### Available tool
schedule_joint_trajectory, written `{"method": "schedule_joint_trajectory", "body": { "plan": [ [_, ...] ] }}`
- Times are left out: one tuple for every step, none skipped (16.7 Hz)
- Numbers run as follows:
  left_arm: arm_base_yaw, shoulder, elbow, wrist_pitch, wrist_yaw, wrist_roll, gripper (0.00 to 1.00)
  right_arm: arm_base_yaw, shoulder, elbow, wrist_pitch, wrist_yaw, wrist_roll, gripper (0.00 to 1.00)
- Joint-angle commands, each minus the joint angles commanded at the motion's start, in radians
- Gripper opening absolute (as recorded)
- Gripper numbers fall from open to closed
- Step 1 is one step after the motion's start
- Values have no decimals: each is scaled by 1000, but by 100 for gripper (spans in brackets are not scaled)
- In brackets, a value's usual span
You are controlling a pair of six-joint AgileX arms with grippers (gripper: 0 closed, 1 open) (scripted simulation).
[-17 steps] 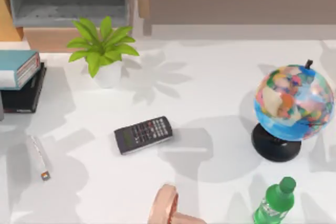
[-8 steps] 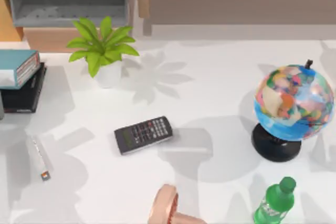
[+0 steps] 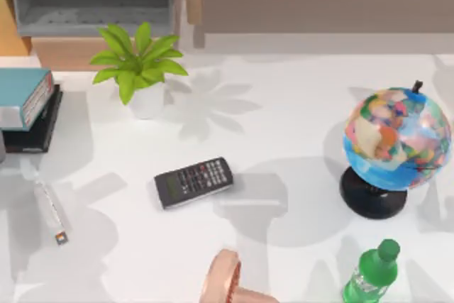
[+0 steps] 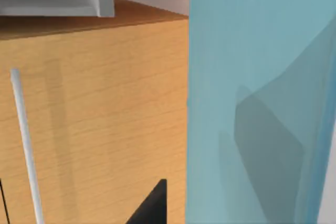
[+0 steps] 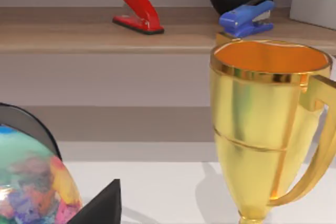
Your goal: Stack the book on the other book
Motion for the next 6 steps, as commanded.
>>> {"method": "schedule_joint_trajectory", "body": {
  "plan": [
    [0, 0, 0, 0, 0, 0, 100, 0, 0, 0, 0, 0, 0, 100],
    [0, 0, 0, 0, 0, 0, 100, 0, 0, 0, 0, 0, 0, 100],
    [0, 0, 0, 0, 0, 0, 100, 0, 0, 0, 0, 0, 0, 100],
    [0, 0, 0, 0, 0, 0, 100, 0, 0, 0, 0, 0, 0, 100],
    [0, 0, 0, 0, 0, 0, 100, 0, 0, 0, 0, 0, 0, 100],
    [0, 0, 0, 0, 0, 0, 100, 0, 0, 0, 0, 0, 0, 100]
  ]
}}
